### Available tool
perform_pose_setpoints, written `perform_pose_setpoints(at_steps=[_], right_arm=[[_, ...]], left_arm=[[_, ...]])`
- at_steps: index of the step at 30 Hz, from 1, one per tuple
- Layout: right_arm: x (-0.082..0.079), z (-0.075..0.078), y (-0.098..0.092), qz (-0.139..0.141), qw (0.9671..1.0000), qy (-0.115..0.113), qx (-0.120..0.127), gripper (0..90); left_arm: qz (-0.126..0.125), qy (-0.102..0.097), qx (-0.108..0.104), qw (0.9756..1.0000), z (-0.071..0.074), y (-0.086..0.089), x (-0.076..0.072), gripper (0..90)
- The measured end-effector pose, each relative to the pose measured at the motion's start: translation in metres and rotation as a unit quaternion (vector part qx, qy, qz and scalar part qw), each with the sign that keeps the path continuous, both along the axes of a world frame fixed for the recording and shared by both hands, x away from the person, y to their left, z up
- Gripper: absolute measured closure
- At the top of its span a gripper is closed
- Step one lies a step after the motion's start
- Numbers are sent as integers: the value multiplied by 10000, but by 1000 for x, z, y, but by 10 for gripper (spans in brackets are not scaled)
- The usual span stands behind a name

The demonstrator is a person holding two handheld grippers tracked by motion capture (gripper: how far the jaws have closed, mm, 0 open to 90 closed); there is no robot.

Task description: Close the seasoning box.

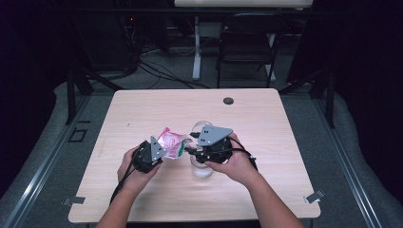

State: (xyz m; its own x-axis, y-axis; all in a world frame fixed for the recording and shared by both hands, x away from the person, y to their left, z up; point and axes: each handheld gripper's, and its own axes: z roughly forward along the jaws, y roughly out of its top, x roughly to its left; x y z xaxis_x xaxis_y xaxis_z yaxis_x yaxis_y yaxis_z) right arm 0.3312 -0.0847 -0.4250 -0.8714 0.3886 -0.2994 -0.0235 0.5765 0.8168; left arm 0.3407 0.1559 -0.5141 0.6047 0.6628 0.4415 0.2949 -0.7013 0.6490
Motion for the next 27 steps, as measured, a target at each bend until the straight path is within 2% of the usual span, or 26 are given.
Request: perform_pose_setpoints(at_steps=[9, 17, 20, 27], right_arm=[[-2, -2, 3, 93, 9997, -87, -214, 523], [-3, -4, 6, 120, 9994, -114, -290, 517], [-4, -4, 7, 169, 9992, -135, -346, 513], [-5, -6, 10, 210, 9989, -193, -372, 507]], left_arm=[[-3, 26, -68, 10000, 1, 3, 1, 613], [-120, -30, 55, 9999, 2, -2, -1, 613], [-130, -14, 14, 9999, 1, -3, -2, 613], [-180, 14, 65, 9998, 1, -6, -3, 613]])
